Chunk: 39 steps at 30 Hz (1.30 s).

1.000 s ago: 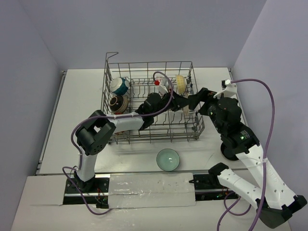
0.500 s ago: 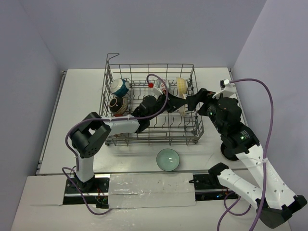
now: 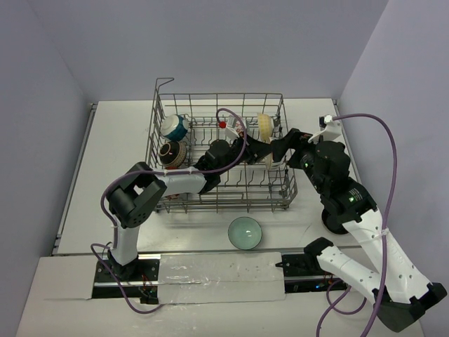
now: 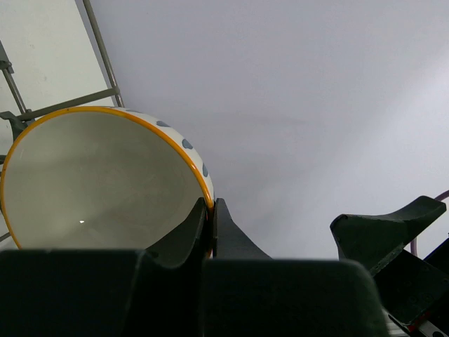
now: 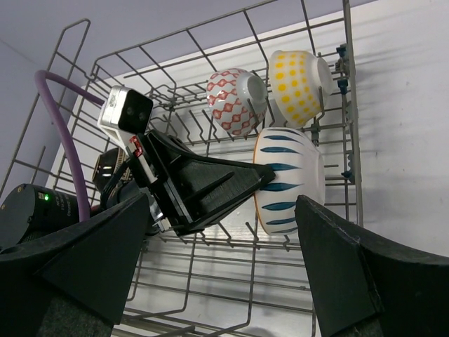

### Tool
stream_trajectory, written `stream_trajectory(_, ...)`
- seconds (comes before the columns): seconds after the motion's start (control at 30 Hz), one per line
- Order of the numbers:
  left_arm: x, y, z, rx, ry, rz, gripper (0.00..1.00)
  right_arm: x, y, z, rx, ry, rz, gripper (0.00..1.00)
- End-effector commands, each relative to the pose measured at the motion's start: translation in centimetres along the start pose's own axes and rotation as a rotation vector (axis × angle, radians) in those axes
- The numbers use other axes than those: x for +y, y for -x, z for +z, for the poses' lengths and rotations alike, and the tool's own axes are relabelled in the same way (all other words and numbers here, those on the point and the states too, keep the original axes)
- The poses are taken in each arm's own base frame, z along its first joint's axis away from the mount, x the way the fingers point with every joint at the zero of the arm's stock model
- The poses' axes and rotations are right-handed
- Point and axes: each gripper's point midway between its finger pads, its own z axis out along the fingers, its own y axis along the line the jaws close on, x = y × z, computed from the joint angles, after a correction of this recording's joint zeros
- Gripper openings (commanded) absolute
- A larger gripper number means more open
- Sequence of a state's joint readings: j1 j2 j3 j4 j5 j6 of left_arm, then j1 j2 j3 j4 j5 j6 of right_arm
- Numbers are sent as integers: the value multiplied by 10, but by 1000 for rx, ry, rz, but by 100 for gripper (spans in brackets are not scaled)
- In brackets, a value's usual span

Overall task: Load the bowls into the dish rack
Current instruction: Insert the bowl into the dish rack.

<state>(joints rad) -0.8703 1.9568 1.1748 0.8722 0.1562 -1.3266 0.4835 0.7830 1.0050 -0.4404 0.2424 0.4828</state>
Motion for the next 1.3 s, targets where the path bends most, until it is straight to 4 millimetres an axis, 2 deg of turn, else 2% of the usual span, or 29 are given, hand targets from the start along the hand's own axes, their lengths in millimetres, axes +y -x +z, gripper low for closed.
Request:
stream_trajectory(0.0, -57, 4, -3, -14, -171, -13, 0, 2, 12, -1, -45, 8, 21, 92)
stream_trajectory(0.7, -61, 1, -10, 33, -113, -24, 0, -8, 13, 7, -32, -7, 45, 93)
stream_trajectory(0.93, -54, -3, -9, 50, -95, -38, 0, -10, 14, 9, -34, -6, 50, 93)
stream_trajectory(1.27, -32, -6, -9, 57, -25, -74, 0, -11, 13, 11, -31, -5, 57, 94)
